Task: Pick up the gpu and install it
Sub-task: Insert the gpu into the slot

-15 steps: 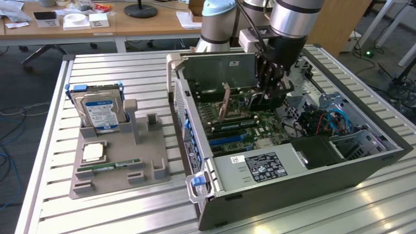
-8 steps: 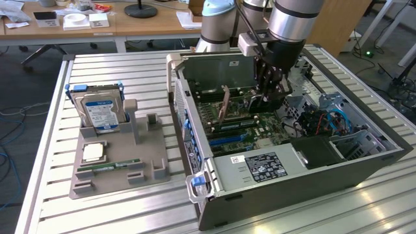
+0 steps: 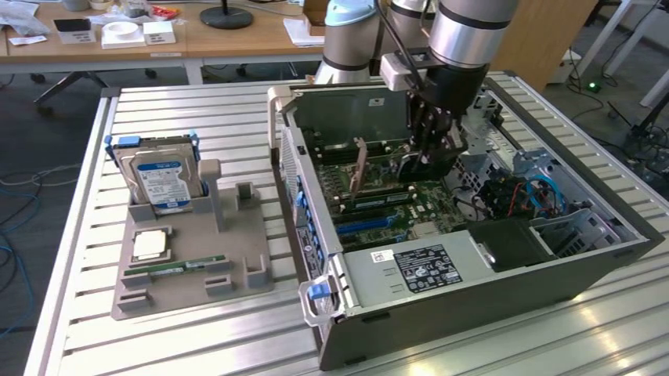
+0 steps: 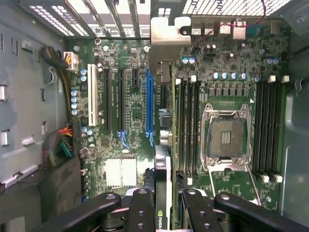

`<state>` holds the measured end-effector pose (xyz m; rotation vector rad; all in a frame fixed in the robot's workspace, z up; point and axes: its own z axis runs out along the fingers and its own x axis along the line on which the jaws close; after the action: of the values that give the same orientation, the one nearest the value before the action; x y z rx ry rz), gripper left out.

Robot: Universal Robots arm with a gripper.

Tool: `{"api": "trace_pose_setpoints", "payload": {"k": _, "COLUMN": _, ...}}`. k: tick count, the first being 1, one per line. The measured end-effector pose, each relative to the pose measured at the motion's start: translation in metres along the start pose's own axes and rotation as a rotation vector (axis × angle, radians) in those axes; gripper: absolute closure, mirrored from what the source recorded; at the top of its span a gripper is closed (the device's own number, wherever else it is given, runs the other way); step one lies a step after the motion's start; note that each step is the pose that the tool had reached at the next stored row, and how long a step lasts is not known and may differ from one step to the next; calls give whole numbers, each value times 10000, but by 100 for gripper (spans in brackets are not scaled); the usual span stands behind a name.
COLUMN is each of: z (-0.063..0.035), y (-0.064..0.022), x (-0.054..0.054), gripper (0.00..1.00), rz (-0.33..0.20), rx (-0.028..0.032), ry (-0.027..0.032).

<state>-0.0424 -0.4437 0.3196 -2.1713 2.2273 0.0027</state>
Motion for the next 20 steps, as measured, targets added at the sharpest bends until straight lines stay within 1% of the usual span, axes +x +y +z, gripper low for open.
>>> {"api": "trace_pose_setpoints", "payload": {"k": 1, "z": 0, "y": 28, "x": 0, "gripper": 73, "rz": 1, "rx": 0, "ry": 4}}
{"api": "trace_pose_setpoints", "payload": {"k": 2, "z": 0, "y": 35, "x": 0, "gripper": 73, "rz": 1, "rx": 0, "ry": 9}}
{"api": "trace_pose_setpoints", "payload": {"k": 4, "z": 0, "y": 37, "x": 2, "gripper": 73, "rz": -1, "rx": 0, "ry": 17}}
{"api": "trace_pose_setpoints", "payload": {"k": 13, "z": 0, "y": 41, "x": 65, "gripper": 73, "rz": 2, "rx": 1, "ry": 18}}
{"api": "trace_pose_setpoints", "payload": {"k": 20, "z": 60, "y": 70, "x": 68, "gripper": 73, "rz": 0, "rx": 1, "ry": 18}}
